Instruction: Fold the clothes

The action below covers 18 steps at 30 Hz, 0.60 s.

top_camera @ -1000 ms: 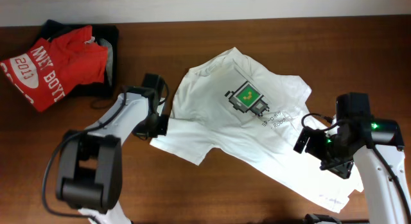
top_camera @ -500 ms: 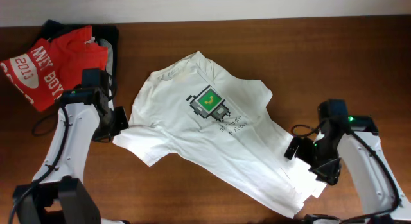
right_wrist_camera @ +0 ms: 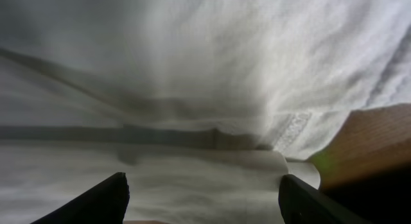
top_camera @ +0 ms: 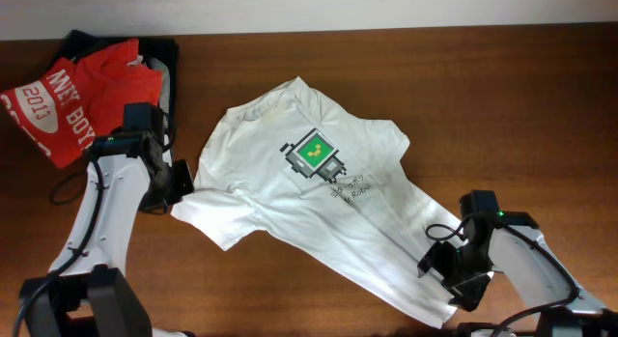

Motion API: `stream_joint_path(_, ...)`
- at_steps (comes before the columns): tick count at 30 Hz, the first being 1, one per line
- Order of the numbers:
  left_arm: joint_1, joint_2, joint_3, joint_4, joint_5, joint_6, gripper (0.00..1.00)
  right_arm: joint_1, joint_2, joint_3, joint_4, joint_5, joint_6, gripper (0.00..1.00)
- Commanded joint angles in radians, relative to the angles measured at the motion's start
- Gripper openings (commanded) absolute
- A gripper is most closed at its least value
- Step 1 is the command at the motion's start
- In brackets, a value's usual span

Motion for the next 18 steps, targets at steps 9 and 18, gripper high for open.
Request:
stream_joint_path(9, 0.006, -0.023, -0.009, 0.002, 0.009, -0.006, 0.01, 0.006, -0.002, -0.007, 0.033, -0.01, 0.069, 0.04)
stream_joint_path(18, 0.006, -0.269, 0.222, -0.172, 0.106, -0.005, 0.01, 0.006, -0.011, 0.818, -0.48, 0.139, -0.053, 0.04)
